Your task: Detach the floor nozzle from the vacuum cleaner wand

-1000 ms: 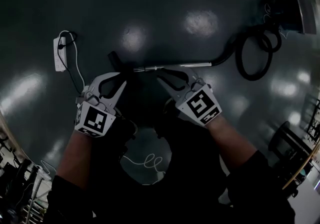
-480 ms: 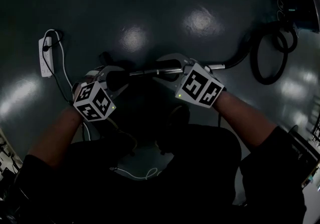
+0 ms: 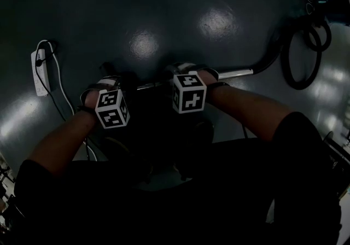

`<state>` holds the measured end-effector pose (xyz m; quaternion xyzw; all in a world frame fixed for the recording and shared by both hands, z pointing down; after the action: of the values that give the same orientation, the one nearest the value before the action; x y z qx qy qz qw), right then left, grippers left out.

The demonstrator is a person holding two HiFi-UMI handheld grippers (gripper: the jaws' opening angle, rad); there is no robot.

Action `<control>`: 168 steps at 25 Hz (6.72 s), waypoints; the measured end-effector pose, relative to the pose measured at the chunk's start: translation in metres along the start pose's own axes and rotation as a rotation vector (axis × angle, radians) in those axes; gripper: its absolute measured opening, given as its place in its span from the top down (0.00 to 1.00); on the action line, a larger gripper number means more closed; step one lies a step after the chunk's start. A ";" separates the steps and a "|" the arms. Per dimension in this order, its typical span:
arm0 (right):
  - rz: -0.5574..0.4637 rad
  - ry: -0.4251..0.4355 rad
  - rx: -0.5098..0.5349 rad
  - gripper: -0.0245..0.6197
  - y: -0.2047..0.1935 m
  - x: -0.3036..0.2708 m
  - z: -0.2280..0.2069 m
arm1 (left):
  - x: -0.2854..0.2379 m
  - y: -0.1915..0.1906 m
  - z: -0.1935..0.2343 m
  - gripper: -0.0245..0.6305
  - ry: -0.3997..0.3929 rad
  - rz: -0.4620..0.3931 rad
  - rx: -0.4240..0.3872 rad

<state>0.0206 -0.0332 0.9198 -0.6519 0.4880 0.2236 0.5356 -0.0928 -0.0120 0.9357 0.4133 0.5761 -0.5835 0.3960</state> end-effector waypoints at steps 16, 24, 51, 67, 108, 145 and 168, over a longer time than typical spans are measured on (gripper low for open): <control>0.275 -0.074 0.101 0.66 -0.036 -0.053 -0.001 | -0.034 -0.015 -0.011 0.68 -0.022 0.131 0.024; 0.216 0.118 -0.064 0.68 -0.023 -0.024 -0.015 | -0.011 -0.006 0.015 0.70 -0.021 0.143 0.015; 0.356 -0.124 0.008 0.67 0.012 0.003 -0.023 | 0.046 -0.002 0.045 0.73 -0.500 0.111 0.311; 0.194 0.007 -0.177 0.69 0.017 0.025 -0.033 | 0.064 0.002 0.064 0.74 -0.057 0.183 -0.002; 0.339 -0.087 -0.140 0.71 -0.036 -0.008 -0.034 | 0.019 -0.051 0.059 0.73 0.041 0.273 -0.051; 0.305 -0.025 -0.159 0.44 -0.049 -0.047 -0.025 | -0.014 -0.096 0.039 0.53 0.051 0.258 0.066; -0.362 -0.255 -0.837 0.44 0.125 0.298 0.142 | 0.406 0.073 -0.016 0.57 0.456 -0.150 0.591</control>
<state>0.0707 -0.0152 0.5709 -0.8537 0.1646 0.3823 0.3129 -0.1640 0.0077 0.5292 0.5855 0.4848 -0.6451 0.0775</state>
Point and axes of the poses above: the fingertips, and each gripper's own axes: x backward along the fingers, z to its left, y out of its top, the point moved 5 cm from there along x, backward along the fingers, and after that the axes turned 9 degrees about y, right-handed, at the moved point
